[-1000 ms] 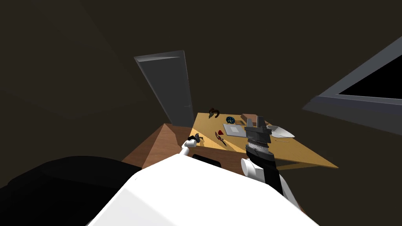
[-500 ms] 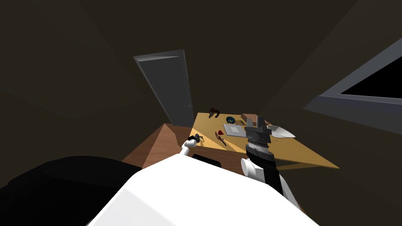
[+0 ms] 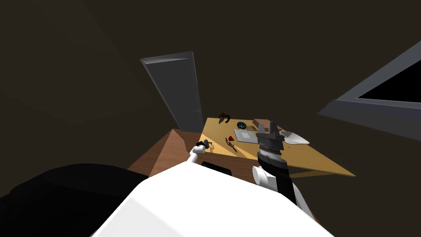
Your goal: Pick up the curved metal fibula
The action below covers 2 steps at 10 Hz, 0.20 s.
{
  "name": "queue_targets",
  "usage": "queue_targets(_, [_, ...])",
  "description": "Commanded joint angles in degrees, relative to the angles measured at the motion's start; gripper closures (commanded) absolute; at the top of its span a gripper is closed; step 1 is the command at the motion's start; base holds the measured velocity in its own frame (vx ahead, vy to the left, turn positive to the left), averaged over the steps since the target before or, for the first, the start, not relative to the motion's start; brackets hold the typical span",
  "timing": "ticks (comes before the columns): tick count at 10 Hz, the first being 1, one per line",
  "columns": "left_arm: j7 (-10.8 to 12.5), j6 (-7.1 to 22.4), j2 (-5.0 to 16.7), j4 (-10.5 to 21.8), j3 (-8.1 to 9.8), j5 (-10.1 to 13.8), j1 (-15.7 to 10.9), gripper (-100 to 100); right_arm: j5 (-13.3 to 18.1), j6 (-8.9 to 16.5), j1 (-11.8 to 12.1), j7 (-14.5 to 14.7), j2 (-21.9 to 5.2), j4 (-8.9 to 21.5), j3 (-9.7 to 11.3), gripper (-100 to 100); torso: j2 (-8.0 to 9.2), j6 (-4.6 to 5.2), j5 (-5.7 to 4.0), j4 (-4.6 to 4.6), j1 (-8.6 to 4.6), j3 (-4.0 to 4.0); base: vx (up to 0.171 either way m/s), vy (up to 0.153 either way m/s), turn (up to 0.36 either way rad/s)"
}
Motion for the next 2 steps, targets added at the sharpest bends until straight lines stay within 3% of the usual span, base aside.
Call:
queue_targets(1, [0.0, 0.0, 0.0, 0.0, 0.00, 0.0, 0.0, 100, 0.0, 0.0, 0.0, 0.0, 0.0, 0.0, 0.0, 0, 0.00, 0.00, 0.00, 0.00, 0.00, 0.00, -0.026, -0.003, 0.005])
queue_targets(2, [0.0, 0.3, 0.0, -0.2, 0.02, 0.0, 0.0, 0, 0.0, 0.0, 0.0, 0.0, 0.0, 0.0, 0.0, 0, -0.07, 0.01, 0.01, -0.01, 0.01, -0.03, 0.000, 0.000, 0.000])
